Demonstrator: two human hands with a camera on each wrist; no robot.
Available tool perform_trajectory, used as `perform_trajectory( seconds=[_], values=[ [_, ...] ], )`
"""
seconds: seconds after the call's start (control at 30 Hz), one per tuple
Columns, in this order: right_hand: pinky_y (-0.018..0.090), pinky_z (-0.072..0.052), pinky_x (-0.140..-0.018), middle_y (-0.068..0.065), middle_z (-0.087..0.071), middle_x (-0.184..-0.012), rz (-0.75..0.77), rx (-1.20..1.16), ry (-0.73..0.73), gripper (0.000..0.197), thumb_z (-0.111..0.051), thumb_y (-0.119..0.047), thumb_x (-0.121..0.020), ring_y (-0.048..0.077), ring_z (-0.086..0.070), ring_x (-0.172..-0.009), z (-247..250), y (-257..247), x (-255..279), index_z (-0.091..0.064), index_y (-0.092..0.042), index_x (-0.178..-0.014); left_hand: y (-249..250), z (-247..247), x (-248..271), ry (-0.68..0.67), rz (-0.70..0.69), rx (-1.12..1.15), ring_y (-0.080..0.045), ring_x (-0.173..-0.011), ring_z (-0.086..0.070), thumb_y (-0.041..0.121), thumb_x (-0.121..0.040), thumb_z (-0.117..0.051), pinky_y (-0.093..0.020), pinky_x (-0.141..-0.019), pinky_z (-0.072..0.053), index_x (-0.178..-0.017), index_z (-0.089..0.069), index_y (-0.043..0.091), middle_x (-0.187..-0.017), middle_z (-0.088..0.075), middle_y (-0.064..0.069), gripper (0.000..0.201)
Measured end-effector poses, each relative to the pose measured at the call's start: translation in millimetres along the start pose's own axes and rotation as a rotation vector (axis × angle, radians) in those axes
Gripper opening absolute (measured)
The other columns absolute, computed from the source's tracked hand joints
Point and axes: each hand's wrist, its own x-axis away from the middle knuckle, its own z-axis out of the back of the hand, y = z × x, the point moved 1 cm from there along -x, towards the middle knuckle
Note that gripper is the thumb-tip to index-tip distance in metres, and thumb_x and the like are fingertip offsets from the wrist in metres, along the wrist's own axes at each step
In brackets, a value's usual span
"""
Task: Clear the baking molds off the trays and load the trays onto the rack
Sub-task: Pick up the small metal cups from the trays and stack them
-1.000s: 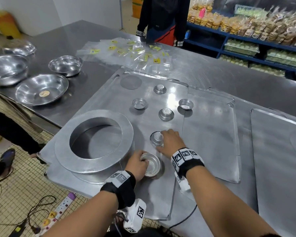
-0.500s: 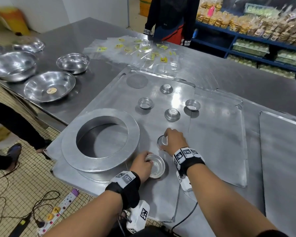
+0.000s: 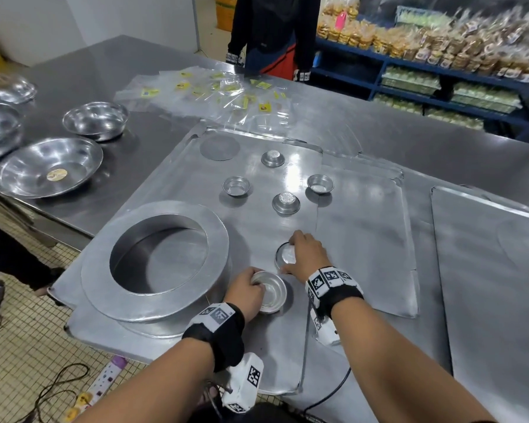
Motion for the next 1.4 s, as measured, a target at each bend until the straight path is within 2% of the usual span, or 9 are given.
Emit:
perform_trajectory(
  seconds=[0.17,0.4,0.5,0.57,0.67,0.87,1.0,1.2,1.4],
  values=[
    [0.029,-0.041,-0.1,0.007,-0.044,-0.13,0.001,-0.305,0.127,0.075,-0.082,-0.028,-0.072,0.025,-0.051,-0.118,17.7,7.2,18.2,-0.044,-0.021,-0.136,5.7,-2.5,-6.1,0.012,0.027,0.03,-0.022,-0.079,-0.059,-0.002,-0.088,-0.052,-0.027,-0.075,-0.047,-0.092,-0.06,0.023,-0.084,-0.064,-0.004,0.026],
    [0.022,-0.048,-0.091,-0.008,-0.046,-0.114,0.074,-0.584,0.277,0.069,-0.087,-0.041,-0.058,0.01,-0.056,-0.102,28.1,7.3,54.1,-0.045,-0.033,-0.113,18.1,-9.2,-14.7,0.023,0.118,0.268,-0.027,-0.076,-0.06,-0.007,-0.085,-0.05,-0.041,-0.076,-0.054,-0.088,-0.065,0.014,-0.08,-0.066,-0.013,0.026],
    [0.024,-0.053,-0.095,-0.01,-0.054,-0.116,0.093,-0.764,0.245,0.068,-0.091,-0.031,-0.061,0.005,-0.061,-0.106,23.6,10.5,63.8,-0.047,-0.03,-0.113,21.4,-12.3,-18.3,0.046,0.161,0.418,-0.025,-0.083,-0.061,0.017,-0.093,-0.053,-0.037,-0.081,-0.044,-0.092,-0.068,0.013,-0.089,-0.069,-0.008,0.015],
    [0.027,-0.053,-0.097,-0.011,-0.059,-0.115,0.097,-0.828,0.221,0.065,-0.092,-0.026,-0.062,0.005,-0.062,-0.109,19.1,13.3,68.2,-0.049,-0.03,-0.111,20.9,-13.7,-22.9,0.016,0.207,0.418,-0.016,-0.092,-0.062,0.047,-0.096,-0.046,-0.038,-0.088,-0.04,-0.099,-0.07,0.019,-0.101,-0.071,0.0,0.037],
    [0.036,-0.052,-0.099,-0.015,-0.062,-0.116,0.121,-0.859,0.173,0.066,-0.092,-0.028,-0.057,0.007,-0.062,-0.113,10.1,16.9,71.2,-0.05,-0.033,-0.108,20.6,-17.6,-28.2,-0.047,0.212,0.43,-0.029,-0.097,-0.069,0.069,-0.076,-0.052,-0.049,-0.096,-0.049,-0.1,-0.074,0.018,-0.099,-0.075,-0.009,0.061],
    [0.034,-0.053,-0.098,-0.015,-0.064,-0.122,0.133,-0.834,0.082,0.066,-0.091,-0.019,-0.059,0.003,-0.064,-0.11,1.6,18.6,70.2,-0.049,-0.027,-0.109,35.4,-19.5,-19.1,-0.044,0.097,0.413,-0.041,-0.098,-0.067,0.024,-0.066,-0.067,-0.057,-0.085,-0.055,-0.098,-0.065,0.012,-0.098,-0.071,-0.02,0.034],
    [0.032,-0.05,-0.102,-0.012,-0.064,-0.125,0.152,-0.783,-0.012,0.059,-0.085,-0.017,-0.066,0.0,-0.062,-0.113,1.0,21.5,62.4,-0.047,-0.027,-0.111,29.3,-17.8,-24.4,-0.019,0.085,0.398,-0.041,-0.097,-0.067,0.015,-0.066,-0.063,-0.057,-0.087,-0.055,-0.098,-0.064,0.016,-0.098,-0.071,-0.02,0.032],
    [0.009,-0.044,-0.09,-0.002,-0.062,-0.129,0.149,-0.648,-0.153,0.045,-0.07,-0.005,-0.078,0.003,-0.056,-0.123,12.9,24.9,32.0,-0.053,-0.024,-0.115,28.0,-12.7,-27.3,0.057,0.056,0.331,-0.032,-0.087,-0.065,0.014,-0.065,-0.058,-0.047,-0.083,-0.055,-0.092,-0.063,0.021,-0.094,-0.069,-0.017,0.029],
    [0.033,-0.047,-0.1,0.008,-0.058,-0.131,0.123,-0.178,-0.089,0.047,-0.061,-0.015,-0.086,0.022,-0.057,-0.119,25.1,25.2,-23.6,-0.052,-0.015,-0.132,20.6,-9.6,-32.9,0.077,0.065,0.258,-0.026,-0.081,-0.062,0.001,-0.083,-0.062,-0.038,-0.081,-0.053,-0.095,-0.061,0.021,-0.09,-0.066,-0.01,0.023]
  ],
)
